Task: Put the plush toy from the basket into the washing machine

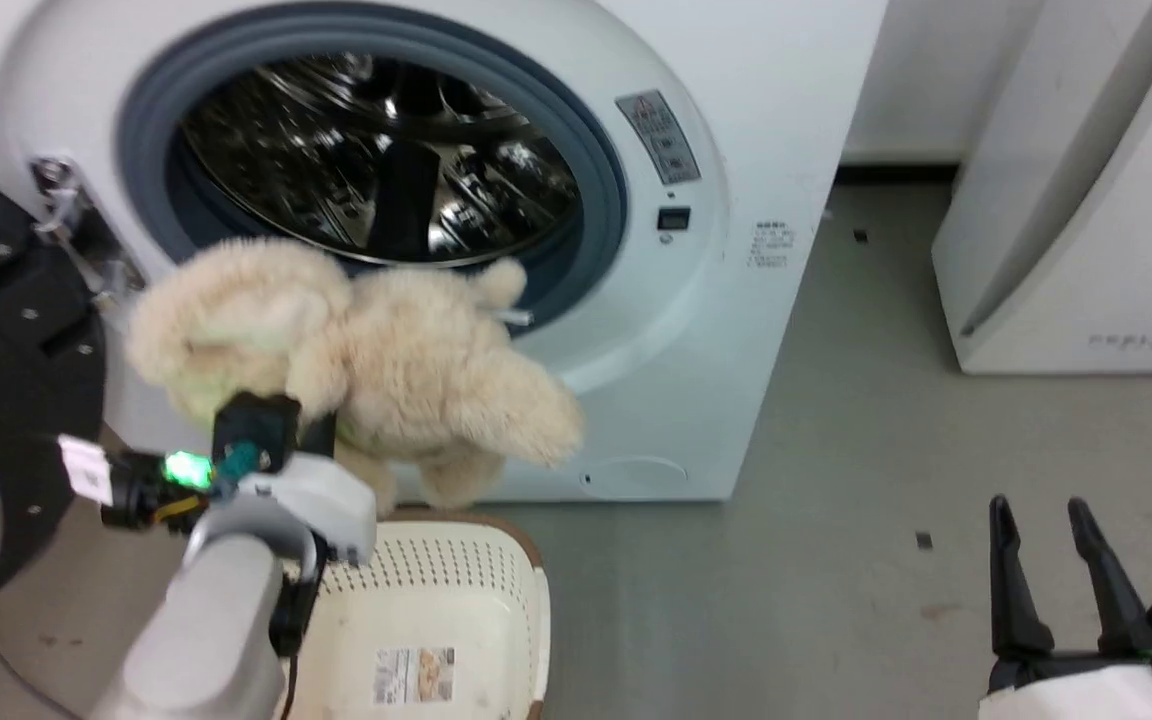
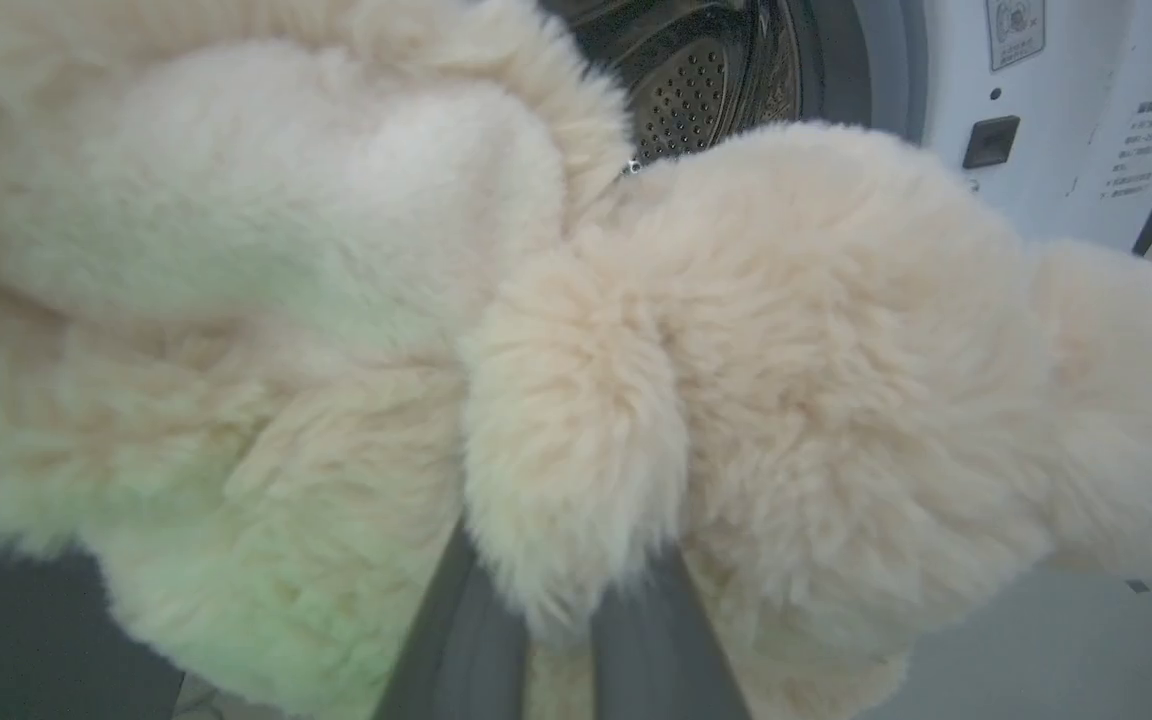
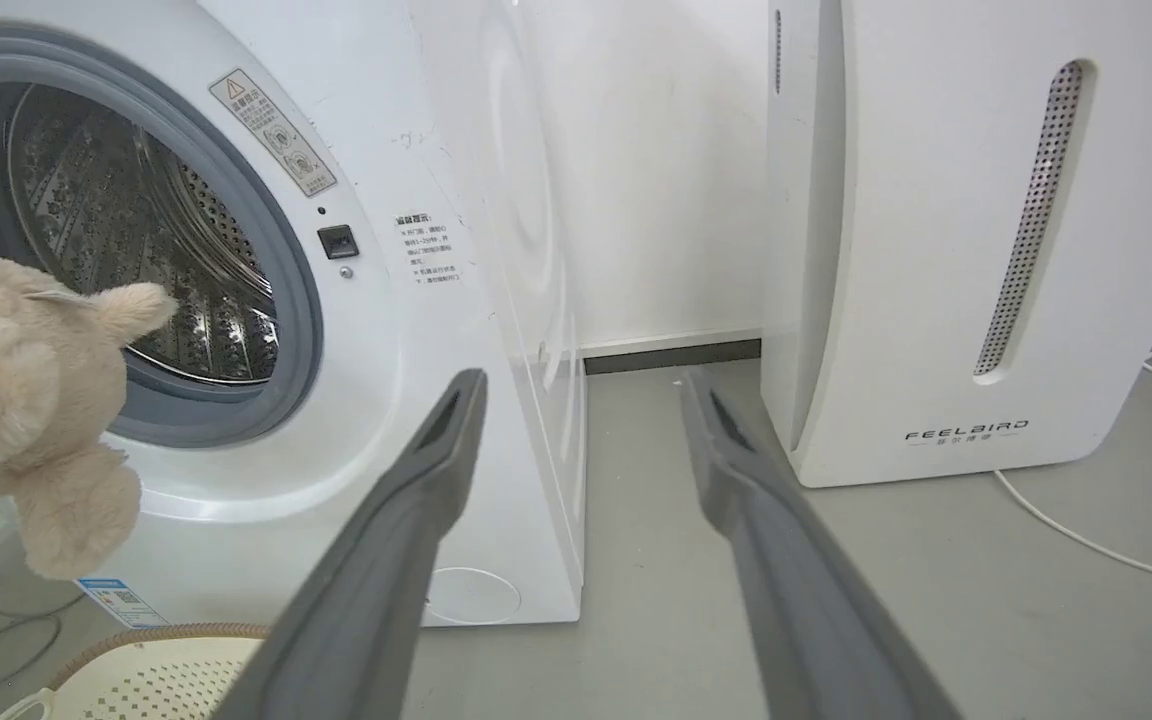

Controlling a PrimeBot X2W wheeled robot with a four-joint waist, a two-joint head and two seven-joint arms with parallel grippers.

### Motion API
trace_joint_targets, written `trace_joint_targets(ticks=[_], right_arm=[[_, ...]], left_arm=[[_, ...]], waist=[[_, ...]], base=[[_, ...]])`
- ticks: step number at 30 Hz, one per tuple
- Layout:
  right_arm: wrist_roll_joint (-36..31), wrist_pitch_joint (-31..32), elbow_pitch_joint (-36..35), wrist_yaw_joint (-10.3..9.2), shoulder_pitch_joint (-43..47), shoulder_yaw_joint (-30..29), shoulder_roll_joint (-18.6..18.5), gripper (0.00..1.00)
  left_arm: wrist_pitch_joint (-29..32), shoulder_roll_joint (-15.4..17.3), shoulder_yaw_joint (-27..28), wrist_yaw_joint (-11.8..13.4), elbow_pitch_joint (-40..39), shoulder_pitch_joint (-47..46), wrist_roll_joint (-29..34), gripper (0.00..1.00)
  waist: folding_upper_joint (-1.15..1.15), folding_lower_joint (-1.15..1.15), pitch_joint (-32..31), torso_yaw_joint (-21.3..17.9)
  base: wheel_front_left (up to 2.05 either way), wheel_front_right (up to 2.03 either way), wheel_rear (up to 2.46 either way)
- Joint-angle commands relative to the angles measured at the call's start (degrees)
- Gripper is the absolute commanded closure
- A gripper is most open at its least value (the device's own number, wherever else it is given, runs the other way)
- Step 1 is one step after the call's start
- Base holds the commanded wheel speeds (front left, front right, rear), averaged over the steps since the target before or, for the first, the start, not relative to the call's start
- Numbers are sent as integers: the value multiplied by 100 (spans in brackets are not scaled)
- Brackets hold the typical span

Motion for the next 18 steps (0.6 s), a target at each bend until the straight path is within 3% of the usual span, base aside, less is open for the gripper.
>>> trace_joint_targets(ticks=[1,18], right_arm=[[-5,-27,-37,-4,-135,7,-4,0],[209,-27,-236,-4,-1178,66,-4,0]], left_arm=[[-48,-12,81,22,-37,-240,1,100],[-48,332,865,-303,937,-2614,223,100]], waist=[[0,0,318,-167],[0,0,2278,-912]], base=[[0,0,0],[0,0,0]])
